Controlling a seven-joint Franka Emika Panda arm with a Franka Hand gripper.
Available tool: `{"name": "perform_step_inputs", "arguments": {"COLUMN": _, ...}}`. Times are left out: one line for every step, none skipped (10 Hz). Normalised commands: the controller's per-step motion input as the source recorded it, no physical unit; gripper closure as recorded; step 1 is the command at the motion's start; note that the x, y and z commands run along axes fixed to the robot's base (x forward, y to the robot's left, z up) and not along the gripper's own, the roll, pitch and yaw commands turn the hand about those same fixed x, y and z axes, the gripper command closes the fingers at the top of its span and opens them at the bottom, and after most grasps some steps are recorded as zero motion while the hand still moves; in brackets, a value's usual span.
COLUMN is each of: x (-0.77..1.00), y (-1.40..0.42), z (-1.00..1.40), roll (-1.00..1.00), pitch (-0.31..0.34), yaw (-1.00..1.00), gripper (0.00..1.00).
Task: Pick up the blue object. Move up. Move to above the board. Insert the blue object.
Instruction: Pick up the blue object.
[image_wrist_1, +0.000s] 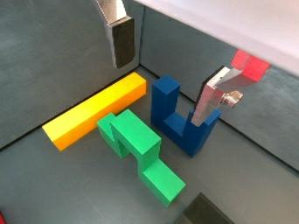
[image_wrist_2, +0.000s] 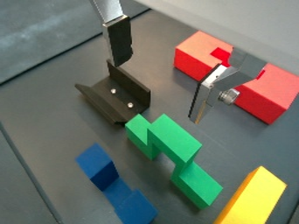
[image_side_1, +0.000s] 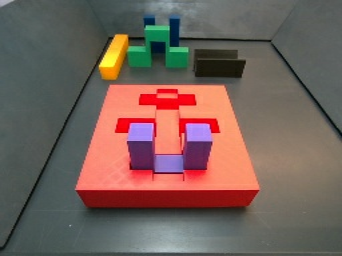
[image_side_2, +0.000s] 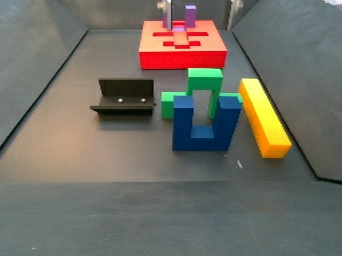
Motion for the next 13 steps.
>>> {"name": "perform_step_inputs", "arguments": {"x": 0.39, "y": 0.43, "z": -0.29, "roll": 0.00, "pitch": 0.000, "yaw": 0.00, "gripper": 0.00}}
{"name": "perform_step_inputs", "arguments": {"x": 0.40, "y": 0.59, "z": -0.39, "roll": 0.00, "pitch": 0.000, "yaw": -0.05, "gripper": 0.00}}
{"name": "perform_step_inputs", "arguments": {"x": 0.26, "y": 0.63, "z": -0.47, "roll": 0.00, "pitch": -0.026, "yaw": -0.07, "gripper": 0.00}}
{"name": "perform_step_inputs", "arguments": {"x": 0.28, "y": 0.56, "z": -0.42, "roll": 0.00, "pitch": -0.019, "yaw": -0.09, "gripper": 0.00}}
{"name": "perform_step_inputs", "arguments": {"x": 0.29, "y": 0.48, "z": -0.35, "roll": 0.01, "pitch": 0.000, "yaw": -0.09, "gripper": 0.00}}
{"name": "perform_step_inputs", "arguments": {"x": 0.26, "y": 0.34, "z": -0.29, "roll": 0.00, "pitch": 0.000, "yaw": -0.11, "gripper": 0.00}}
{"name": "perform_step_inputs", "arguments": {"x": 0.29, "y": 0.31, "z": -0.28, "roll": 0.00, "pitch": -0.003, "yaw": -0.10, "gripper": 0.00}}
{"name": "perform_step_inputs", "arguments": {"x": 0.23, "y": 0.29, "z": -0.25, "roll": -0.09, "pitch": -0.040, "yaw": -0.03, "gripper": 0.00}}
{"name": "perform_step_inputs", "arguments": {"x": 0.19, "y": 0.18, "z": -0.20, "roll": -0.12, "pitch": -0.043, "yaw": -0.01, "gripper": 0.00}}
{"name": "perform_step_inputs", "arguments": {"x": 0.10, "y": 0.16, "z": -0.22, "roll": -0.12, "pitch": -0.050, "yaw": -0.05, "gripper": 0.00}}
{"name": "perform_step_inputs", "arguments": {"x": 0.03, "y": 0.05, "z": -0.20, "roll": -0.16, "pitch": -0.099, "yaw": -0.03, "gripper": 0.00}}
{"name": "perform_step_inputs", "arguments": {"x": 0.03, "y": 0.02, "z": -0.23, "roll": -0.21, "pitch": -0.154, "yaw": 0.00, "gripper": 0.00}}
{"name": "perform_step_inputs", "arguments": {"x": 0.07, "y": 0.00, "z": -0.25, "roll": -0.21, "pitch": -0.156, "yaw": 0.00, "gripper": 0.00}}
